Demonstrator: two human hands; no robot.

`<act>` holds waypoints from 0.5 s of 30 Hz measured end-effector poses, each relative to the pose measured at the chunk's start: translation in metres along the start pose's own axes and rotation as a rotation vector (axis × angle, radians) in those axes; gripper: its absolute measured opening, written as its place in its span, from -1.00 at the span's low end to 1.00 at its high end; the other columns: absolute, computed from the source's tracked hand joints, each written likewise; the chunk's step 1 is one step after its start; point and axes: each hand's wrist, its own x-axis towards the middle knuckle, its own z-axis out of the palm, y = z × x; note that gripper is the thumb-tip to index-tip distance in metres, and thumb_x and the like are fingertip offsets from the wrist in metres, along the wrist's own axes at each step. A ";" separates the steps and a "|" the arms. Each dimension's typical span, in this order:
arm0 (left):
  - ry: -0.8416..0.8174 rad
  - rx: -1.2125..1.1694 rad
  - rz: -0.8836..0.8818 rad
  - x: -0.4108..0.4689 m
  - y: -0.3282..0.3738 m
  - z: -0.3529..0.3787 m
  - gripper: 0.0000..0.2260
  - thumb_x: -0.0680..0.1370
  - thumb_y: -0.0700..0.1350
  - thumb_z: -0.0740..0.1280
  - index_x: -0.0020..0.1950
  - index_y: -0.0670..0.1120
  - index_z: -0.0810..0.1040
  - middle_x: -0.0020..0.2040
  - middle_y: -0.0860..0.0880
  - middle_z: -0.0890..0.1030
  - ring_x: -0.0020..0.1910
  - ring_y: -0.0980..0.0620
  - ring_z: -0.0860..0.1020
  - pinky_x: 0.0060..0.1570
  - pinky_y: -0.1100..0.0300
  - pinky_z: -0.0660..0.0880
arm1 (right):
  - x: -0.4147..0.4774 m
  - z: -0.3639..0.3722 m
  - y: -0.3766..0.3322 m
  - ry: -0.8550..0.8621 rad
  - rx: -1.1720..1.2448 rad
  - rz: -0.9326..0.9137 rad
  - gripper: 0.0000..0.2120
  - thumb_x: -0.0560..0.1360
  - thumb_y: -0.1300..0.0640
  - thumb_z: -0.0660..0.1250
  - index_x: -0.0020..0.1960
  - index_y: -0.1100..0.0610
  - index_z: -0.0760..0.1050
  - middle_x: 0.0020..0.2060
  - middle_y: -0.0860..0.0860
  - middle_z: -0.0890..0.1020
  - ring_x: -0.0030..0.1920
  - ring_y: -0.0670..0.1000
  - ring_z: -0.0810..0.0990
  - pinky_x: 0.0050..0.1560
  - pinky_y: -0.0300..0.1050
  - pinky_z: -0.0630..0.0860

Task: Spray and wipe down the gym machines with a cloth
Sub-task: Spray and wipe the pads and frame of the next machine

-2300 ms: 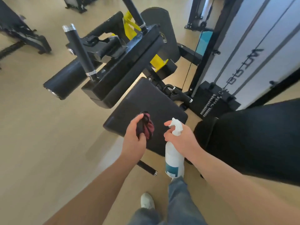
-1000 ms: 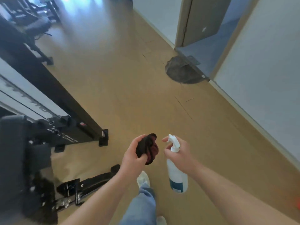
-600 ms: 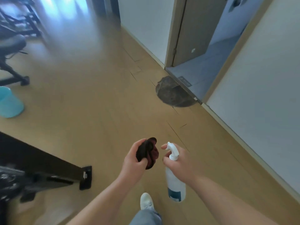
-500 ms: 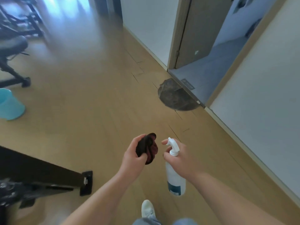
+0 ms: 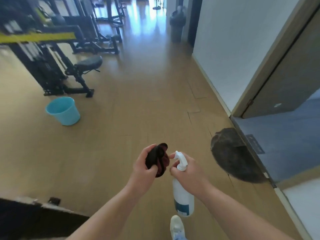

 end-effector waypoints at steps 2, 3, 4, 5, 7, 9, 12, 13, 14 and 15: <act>0.076 -0.017 0.027 0.033 0.014 -0.006 -0.42 0.50 -0.56 0.16 0.30 0.02 0.50 0.04 0.19 0.68 0.09 0.29 0.62 -0.02 0.44 0.52 | 0.050 -0.006 -0.016 -0.059 -0.017 -0.025 -0.70 0.47 0.19 0.33 -0.01 -0.23 0.56 -0.28 0.00 0.62 -0.35 -0.13 0.50 -0.28 -0.11 0.48; 0.110 -0.023 0.038 0.050 0.018 -0.011 -0.43 0.50 -0.57 0.15 0.31 -0.02 0.49 0.02 0.19 0.69 0.06 0.31 0.63 -0.03 0.44 0.52 | 0.074 -0.007 -0.024 -0.089 -0.032 -0.043 -0.72 0.46 0.16 0.34 0.00 -0.23 0.56 -0.27 -0.02 0.63 -0.33 -0.10 0.53 -0.26 -0.07 0.51; 0.146 -0.037 0.027 0.066 0.020 -0.016 -0.45 0.51 -0.57 0.14 0.32 -0.05 0.47 0.01 0.16 0.70 0.04 0.32 0.64 -0.05 0.45 0.52 | 0.097 -0.006 -0.032 -0.120 -0.056 -0.060 -0.75 0.44 0.10 0.34 0.01 -0.23 0.56 -0.25 -0.03 0.64 -0.29 -0.04 0.57 -0.23 0.01 0.55; 0.192 -0.051 0.009 0.081 0.021 -0.022 -0.46 0.51 -0.56 0.15 0.35 -0.08 0.47 0.04 0.13 0.69 0.05 0.31 0.64 -0.05 0.44 0.52 | 0.119 -0.004 -0.041 -0.152 -0.077 -0.078 -0.77 0.42 0.03 0.33 0.02 -0.23 0.55 -0.24 -0.04 0.65 -0.25 0.02 0.61 -0.19 0.08 0.59; 0.280 -0.046 -0.016 0.107 0.022 -0.037 -0.46 0.51 -0.51 0.21 0.40 -0.07 0.46 0.17 0.03 0.65 0.13 0.22 0.63 0.01 0.42 0.52 | 0.159 0.003 -0.059 -0.216 -0.080 -0.101 -0.81 0.43 0.01 0.35 0.01 -0.22 0.56 -0.24 -0.04 0.65 -0.24 0.05 0.62 -0.17 0.12 0.60; 0.336 -0.039 -0.031 0.133 0.020 -0.055 -0.47 0.53 -0.46 0.27 0.42 -0.04 0.46 0.23 0.01 0.63 0.17 0.21 0.61 0.06 0.40 0.52 | 0.199 0.014 -0.074 -0.277 -0.078 -0.114 -0.79 0.47 0.08 0.38 -0.01 -0.23 0.56 -0.23 -0.03 0.67 -0.28 -0.02 0.59 -0.20 0.06 0.57; 0.424 -0.048 -0.054 0.177 0.018 -0.086 -0.54 0.55 -0.42 0.33 0.35 0.01 0.48 0.17 0.11 0.62 0.11 0.33 0.59 0.02 0.47 0.49 | 0.260 0.039 -0.097 -0.357 -0.102 -0.125 -0.73 0.49 0.15 0.37 -0.01 -0.25 0.57 -0.21 -0.04 0.68 -0.23 0.05 0.64 -0.19 0.02 0.59; 0.455 -0.043 -0.057 0.193 0.015 -0.097 -0.56 0.56 -0.40 0.35 0.31 0.04 0.49 0.14 0.13 0.62 0.09 0.34 0.59 0.01 0.47 0.49 | 0.280 0.048 -0.105 -0.378 -0.105 -0.126 -0.71 0.49 0.16 0.36 -0.01 -0.26 0.57 -0.21 -0.04 0.69 -0.20 0.07 0.66 -0.18 0.00 0.60; 0.475 -0.038 -0.065 0.209 0.010 -0.109 -0.58 0.56 -0.37 0.36 0.28 0.07 0.50 0.12 0.14 0.63 0.08 0.32 0.60 0.00 0.46 0.50 | 0.300 0.059 -0.112 -0.395 -0.109 -0.125 -0.71 0.49 0.17 0.36 -0.02 -0.26 0.57 -0.21 -0.04 0.69 -0.19 0.06 0.66 -0.19 -0.02 0.60; 0.487 -0.039 -0.079 0.227 0.004 -0.123 -0.61 0.57 -0.35 0.37 0.25 0.10 0.51 0.11 0.13 0.64 0.07 0.29 0.61 0.00 0.43 0.51 | 0.320 0.070 -0.119 -0.407 -0.114 -0.127 -0.71 0.50 0.17 0.36 -0.02 -0.26 0.57 -0.21 -0.05 0.69 -0.20 0.05 0.66 -0.20 -0.04 0.59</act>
